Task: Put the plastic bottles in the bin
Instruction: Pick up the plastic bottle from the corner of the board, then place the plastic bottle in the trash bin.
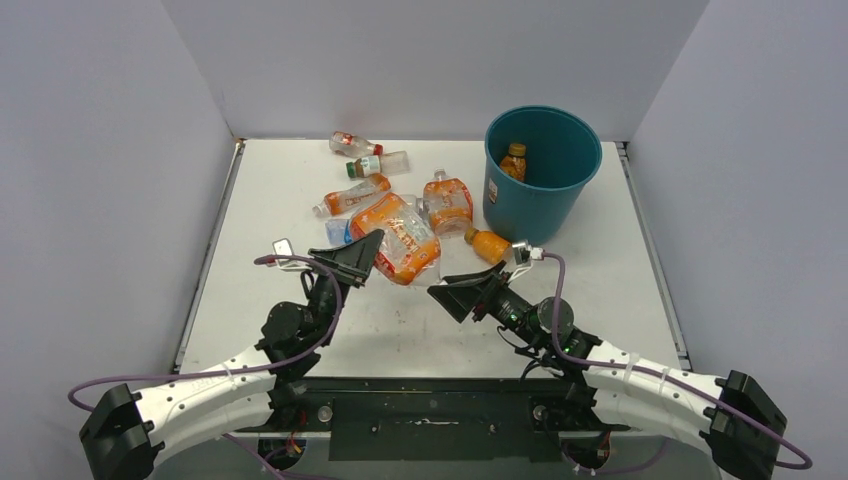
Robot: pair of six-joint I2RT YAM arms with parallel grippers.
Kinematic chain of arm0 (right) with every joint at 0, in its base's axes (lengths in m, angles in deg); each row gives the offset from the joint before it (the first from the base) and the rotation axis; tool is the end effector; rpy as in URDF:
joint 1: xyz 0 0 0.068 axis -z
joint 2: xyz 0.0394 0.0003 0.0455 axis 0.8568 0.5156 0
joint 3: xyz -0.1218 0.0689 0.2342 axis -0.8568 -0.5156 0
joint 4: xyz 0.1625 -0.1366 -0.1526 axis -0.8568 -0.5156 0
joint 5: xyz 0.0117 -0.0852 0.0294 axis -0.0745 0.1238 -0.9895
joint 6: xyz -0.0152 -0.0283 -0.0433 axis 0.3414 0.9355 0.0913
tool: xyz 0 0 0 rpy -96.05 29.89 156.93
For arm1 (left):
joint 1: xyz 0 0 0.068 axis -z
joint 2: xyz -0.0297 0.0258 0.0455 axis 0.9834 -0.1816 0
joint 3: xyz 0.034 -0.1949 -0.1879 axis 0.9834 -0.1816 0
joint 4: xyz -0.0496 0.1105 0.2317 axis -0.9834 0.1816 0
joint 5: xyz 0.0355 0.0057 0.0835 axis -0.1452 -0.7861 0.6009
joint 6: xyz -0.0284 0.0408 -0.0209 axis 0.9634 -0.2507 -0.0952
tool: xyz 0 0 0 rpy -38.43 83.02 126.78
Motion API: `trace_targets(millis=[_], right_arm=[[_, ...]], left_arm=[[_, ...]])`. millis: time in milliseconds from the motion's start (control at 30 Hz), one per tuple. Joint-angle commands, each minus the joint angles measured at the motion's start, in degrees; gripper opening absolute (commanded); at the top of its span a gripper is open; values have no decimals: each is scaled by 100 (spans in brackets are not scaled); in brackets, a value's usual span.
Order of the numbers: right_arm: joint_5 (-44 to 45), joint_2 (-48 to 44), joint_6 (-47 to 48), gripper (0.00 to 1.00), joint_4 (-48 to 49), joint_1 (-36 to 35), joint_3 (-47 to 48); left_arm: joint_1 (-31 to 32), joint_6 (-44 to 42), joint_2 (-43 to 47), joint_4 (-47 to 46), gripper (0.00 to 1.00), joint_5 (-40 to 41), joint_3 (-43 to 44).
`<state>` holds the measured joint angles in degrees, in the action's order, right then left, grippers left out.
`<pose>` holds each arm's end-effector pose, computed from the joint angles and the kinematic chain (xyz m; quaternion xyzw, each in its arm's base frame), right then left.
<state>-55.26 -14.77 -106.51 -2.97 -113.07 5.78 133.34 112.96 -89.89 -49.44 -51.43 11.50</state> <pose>0.1105 0.1573 0.2542 -0.0360 0.6468 0.6275 0.4320 0.1178 -0.1293 0.2903 -0.2769 0.4996 -0.6165 0.5419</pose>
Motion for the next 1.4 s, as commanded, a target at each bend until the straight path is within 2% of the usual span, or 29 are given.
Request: trace_targets(millis=[0,167,467,533,633,700,800,833,900,967,1033,1100,1133,1200,1300,1367], right_arm=[[-26,172,-163,95,911,-38,41],[85,347,-303,85,1529,-39,-51],[-96,793,-427,43,2223,-46,128],[-196,802,-463,33,2234,-48,165],[-257,679,-487,13,1968,-50,226],[-238,523,-510,5,1740,-55,228],[-196,264,-504,5,1486,-56,196],[-180,155,-470,5,1349,-48,206],[-91,-184,-316,5,823,-41,297],[128,-686,-12,5,-308,-34,578],[400,-1143,380,5,-1601,-22,981],[801,-1462,810,5,-2892,-5,1448],[977,-1536,1031,5,-3554,3,1721],[1338,-1497,1388,5,-5062,18,2312],[1586,-1223,1763,5,-6334,15,3027],[1580,-1041,1867,5,-6795,14,3368]], left_arm=[[-54,185,62,-664,8,85,-17],[-62,438,-171,-1029,7,-72,-81],[-63,633,-400,-1280,7,-149,-168],[-63,593,-372,-1242,10,-112,-185],[-63,542,-259,-1001,26,-28,-202],[-63,452,-143,-825,42,54,-221],[-70,310,-35,-658,77,98,-230],[-71,207,-5,-634,95,97,-230],[-103,-107,163,-561,96,106,-237],[-174,-630,561,-210,96,84,-225],[-269,-1604,1106,964,96,-72,82],[-299,-3072,1491,2276,96,-281,651],[-301,-3906,1574,2870,96,-296,931],[-301,-4897,1578,3718,96,-427,1513],[-293,-6031,1330,4607,96,-1290,2234],[-279,-6688,947,5281,96,-2426,2720]])
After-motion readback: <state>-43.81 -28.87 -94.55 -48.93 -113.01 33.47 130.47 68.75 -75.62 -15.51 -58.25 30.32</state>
